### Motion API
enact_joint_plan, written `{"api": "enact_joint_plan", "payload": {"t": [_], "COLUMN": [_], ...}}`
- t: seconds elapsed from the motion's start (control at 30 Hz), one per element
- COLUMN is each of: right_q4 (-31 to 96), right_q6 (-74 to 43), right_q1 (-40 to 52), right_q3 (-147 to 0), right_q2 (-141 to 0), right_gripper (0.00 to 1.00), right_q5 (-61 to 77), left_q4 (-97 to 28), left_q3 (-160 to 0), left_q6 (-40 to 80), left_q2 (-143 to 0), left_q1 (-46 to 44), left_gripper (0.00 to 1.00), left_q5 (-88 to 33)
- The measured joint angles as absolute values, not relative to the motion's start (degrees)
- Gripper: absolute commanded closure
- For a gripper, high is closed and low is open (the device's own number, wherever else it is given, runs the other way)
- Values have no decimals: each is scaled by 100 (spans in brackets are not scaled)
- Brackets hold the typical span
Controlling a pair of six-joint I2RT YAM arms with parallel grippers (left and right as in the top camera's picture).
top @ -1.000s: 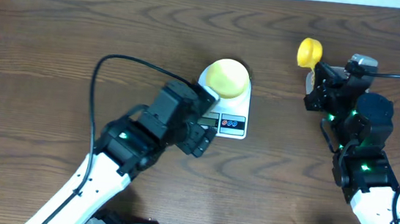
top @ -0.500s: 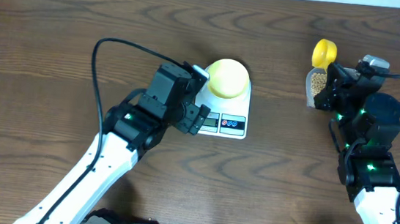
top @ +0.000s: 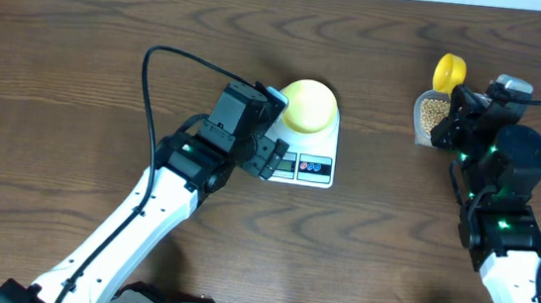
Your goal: Scoop item into bowl and weigh 50g on scale
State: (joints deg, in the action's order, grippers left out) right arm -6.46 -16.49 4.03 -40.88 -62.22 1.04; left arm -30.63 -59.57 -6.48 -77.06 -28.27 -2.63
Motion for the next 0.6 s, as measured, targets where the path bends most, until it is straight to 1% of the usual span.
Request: {"api": "enact_joint_plan", "payload": {"t": [0.6], "right_q4": [-696], "right_q6": [-1623], "right_q1": [403], "right_q3": [-4088], "right_q2": [-6318], "right_gripper": [99], "right_q5": [-250], "left_q4": [-3061], "left_q3": [-5957], "left_q6": [-779], "left_q2": [-7706], "left_q1": [-2827], "left_gripper": [12], "left_q5": [-263]}}
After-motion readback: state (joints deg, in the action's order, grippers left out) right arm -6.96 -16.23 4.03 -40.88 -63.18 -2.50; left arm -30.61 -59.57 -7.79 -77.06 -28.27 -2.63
